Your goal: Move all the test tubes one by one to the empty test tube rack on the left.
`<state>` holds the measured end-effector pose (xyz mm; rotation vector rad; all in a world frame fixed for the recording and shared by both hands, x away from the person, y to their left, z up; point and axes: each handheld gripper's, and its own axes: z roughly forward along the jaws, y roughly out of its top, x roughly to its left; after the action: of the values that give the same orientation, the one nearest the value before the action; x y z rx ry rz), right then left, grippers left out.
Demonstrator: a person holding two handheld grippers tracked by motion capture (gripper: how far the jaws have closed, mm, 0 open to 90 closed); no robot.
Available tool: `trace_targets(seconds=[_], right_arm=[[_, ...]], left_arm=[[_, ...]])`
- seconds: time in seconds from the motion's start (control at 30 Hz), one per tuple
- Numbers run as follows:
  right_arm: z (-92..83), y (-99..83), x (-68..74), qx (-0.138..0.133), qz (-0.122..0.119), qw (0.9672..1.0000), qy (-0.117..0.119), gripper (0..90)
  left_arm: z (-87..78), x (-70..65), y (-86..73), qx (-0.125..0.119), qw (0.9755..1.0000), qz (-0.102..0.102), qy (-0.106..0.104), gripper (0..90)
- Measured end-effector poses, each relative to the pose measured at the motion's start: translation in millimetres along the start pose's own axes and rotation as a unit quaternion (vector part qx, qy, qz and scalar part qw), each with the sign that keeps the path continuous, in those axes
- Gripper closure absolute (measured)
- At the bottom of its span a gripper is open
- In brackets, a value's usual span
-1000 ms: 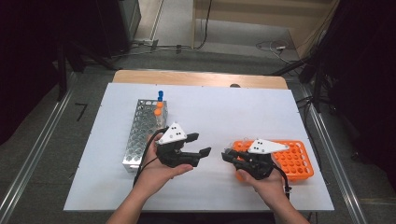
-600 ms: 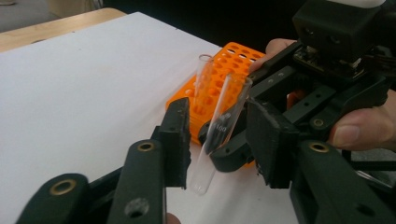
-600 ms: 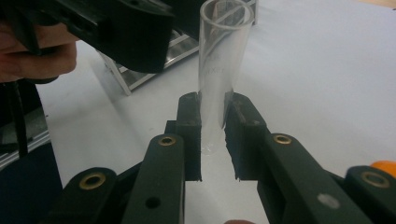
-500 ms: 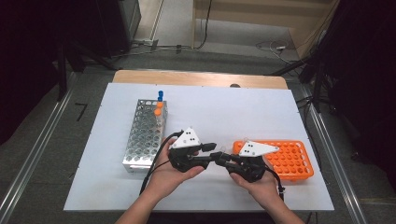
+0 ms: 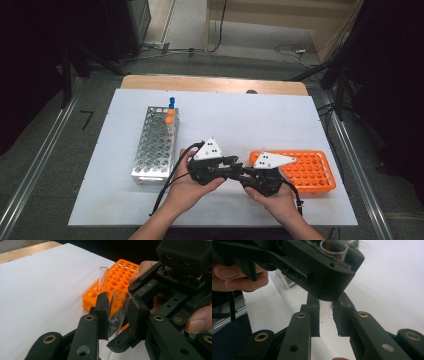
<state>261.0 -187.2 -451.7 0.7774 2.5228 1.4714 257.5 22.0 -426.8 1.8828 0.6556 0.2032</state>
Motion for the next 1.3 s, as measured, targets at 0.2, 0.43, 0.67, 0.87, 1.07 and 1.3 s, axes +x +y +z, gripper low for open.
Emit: trace_targets(seconds=[0.2,0.43,0.67,0.87,1.07,1.3], right_arm=[[-1.2,0.1,0.2,-0.005,0.000,1.0000,0.001,73.9],[-1.4,0.1,0.5,-0.009,-0.003,1.0000,0.000,73.6],[-4.7,-0.2,-1.1,-0.015,-0.005,0.9999,0.002,61.7],[-12.9,0.2,-2.0,-0.029,-0.010,0.9995,0.010,43.1],[-24.3,-0.5,-6.7,-0.038,-0.010,0.9992,0.009,23.9],[-38.9,-3.8,-12.8,-0.040,-0.020,0.9989,0.016,3.0]], left_arm=[[-3.9,3.1,-0.5,-0.008,1.0000,-0.002,0.004,76.6],[-4.9,4.0,-0.4,-0.012,0.9999,-0.006,0.003,76.9],[-8.9,7.2,0.3,-0.018,0.9998,-0.008,0.008,76.9],[-16.4,14.7,1.1,-0.028,0.9993,-0.016,0.022,76.9],[-27.1,26.6,1.7,-0.039,0.9981,-0.023,0.041,76.9],[-43.8,43.2,3.0,-0.051,0.9958,-0.031,0.069,76.9]])
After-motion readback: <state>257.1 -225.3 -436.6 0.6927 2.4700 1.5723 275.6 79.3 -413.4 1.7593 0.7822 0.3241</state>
